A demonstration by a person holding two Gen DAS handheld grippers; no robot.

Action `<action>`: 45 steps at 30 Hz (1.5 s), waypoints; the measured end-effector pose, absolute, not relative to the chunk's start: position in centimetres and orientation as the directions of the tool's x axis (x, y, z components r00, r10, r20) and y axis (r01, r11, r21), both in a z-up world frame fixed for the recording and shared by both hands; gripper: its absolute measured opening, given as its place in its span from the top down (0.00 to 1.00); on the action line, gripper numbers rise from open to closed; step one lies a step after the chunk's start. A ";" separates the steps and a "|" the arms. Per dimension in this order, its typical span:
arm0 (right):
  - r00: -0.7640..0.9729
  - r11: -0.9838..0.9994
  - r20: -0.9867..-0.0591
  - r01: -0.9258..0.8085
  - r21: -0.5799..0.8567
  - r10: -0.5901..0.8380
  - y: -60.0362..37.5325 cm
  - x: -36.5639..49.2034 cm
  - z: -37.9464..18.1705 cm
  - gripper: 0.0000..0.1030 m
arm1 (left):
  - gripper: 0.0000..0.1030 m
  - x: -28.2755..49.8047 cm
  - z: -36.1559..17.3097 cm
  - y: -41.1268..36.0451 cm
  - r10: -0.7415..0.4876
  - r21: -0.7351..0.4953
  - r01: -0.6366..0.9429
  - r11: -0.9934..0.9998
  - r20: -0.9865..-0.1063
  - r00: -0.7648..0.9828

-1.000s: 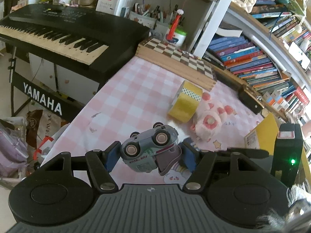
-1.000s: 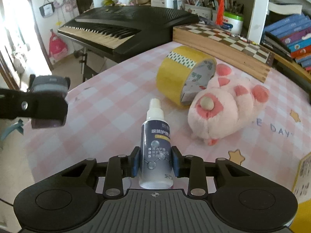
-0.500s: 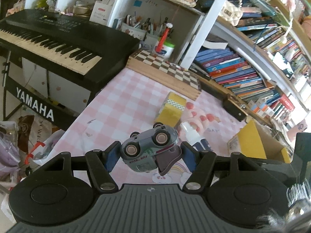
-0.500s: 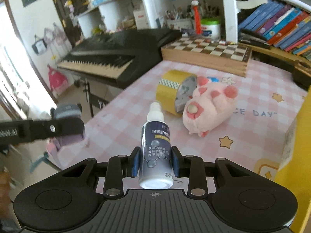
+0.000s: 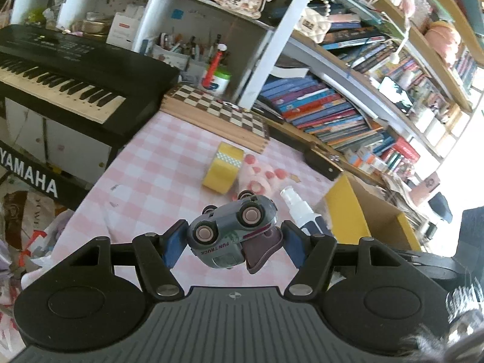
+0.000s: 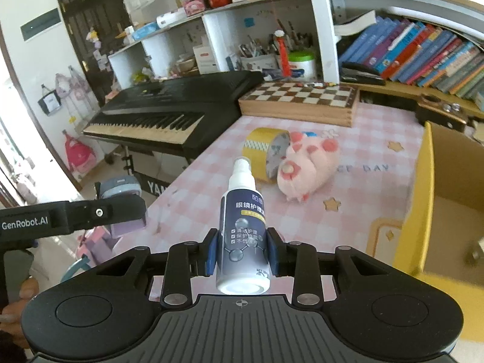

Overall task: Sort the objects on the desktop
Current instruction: 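Lift the toy car with the left tool while the right tool grasps the white spray bottle, then carry the grey toy car and spray bottle together over the yellow box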

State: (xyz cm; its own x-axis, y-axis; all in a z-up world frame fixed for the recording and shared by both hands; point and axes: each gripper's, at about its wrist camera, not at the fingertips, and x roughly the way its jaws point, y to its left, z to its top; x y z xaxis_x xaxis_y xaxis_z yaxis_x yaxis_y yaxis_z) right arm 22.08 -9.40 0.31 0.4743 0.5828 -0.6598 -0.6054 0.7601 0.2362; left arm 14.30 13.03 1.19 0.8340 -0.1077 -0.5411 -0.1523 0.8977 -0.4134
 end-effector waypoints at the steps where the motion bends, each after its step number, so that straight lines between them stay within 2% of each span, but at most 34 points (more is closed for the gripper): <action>1: 0.477 0.764 -0.660 -0.600 0.238 0.580 -9.6 21.6 0.4 0.68 | 0.38 13.9 1.2 12.9 -0.114 -0.416 -0.145 0.898 -0.538 0.835; 26: 0.549 0.876 -0.692 -0.388 0.286 0.469 -14.1 7.4 -1.1 0.68 | 0.38 3.8 0.2 9.6 -0.333 -0.424 0.080 0.902 -0.566 0.754; 45: 0.633 0.948 -0.707 -0.178 0.264 0.316 -19.2 2.2 -1.2 0.68 | 0.38 4.1 -0.2 3.8 -0.517 -0.421 0.313 0.851 -0.568 0.641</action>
